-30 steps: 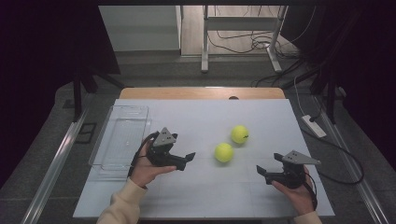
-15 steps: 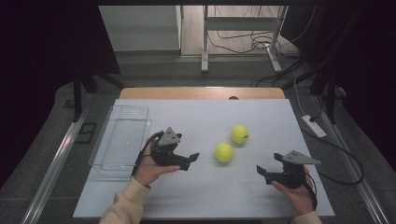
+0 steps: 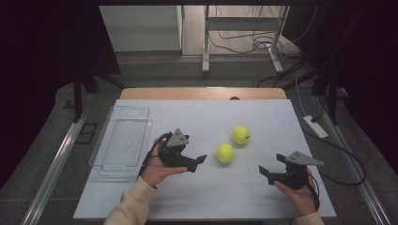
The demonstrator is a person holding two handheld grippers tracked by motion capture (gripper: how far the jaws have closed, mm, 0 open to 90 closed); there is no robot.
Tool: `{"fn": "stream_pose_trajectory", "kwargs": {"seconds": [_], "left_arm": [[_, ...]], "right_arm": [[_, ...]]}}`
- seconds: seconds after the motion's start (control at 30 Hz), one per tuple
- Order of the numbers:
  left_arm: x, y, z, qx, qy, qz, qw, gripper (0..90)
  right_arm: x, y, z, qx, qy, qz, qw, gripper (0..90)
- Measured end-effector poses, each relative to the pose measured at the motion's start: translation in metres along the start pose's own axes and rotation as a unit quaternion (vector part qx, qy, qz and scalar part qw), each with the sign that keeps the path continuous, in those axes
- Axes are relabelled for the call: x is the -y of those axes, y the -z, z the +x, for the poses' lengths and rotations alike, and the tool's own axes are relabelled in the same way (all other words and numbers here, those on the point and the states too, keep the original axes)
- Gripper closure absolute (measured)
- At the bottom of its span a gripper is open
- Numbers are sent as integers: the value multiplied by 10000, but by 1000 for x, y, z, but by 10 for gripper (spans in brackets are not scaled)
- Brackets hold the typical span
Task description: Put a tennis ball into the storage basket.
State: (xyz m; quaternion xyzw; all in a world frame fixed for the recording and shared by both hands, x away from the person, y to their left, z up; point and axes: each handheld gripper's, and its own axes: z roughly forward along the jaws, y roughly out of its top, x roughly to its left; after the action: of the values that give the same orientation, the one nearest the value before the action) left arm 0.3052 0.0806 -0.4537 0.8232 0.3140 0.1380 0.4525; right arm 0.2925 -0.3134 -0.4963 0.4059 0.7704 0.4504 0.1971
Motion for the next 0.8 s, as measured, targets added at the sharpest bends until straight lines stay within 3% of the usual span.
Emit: {"fn": "stream_pose_trajectory", "kwargs": {"seconds": [0.27, 0.8], "left_arm": [[-7, -14, -5, 128, -57, 108, 9998, 66], [-16, -28, -5, 253, -41, 177, 9995, 66]], "right_arm": [[1, -2, -1, -30, -6, 22, 10000, 106], [0, -4, 3, -41, 10, 13, 10000, 107]]}}
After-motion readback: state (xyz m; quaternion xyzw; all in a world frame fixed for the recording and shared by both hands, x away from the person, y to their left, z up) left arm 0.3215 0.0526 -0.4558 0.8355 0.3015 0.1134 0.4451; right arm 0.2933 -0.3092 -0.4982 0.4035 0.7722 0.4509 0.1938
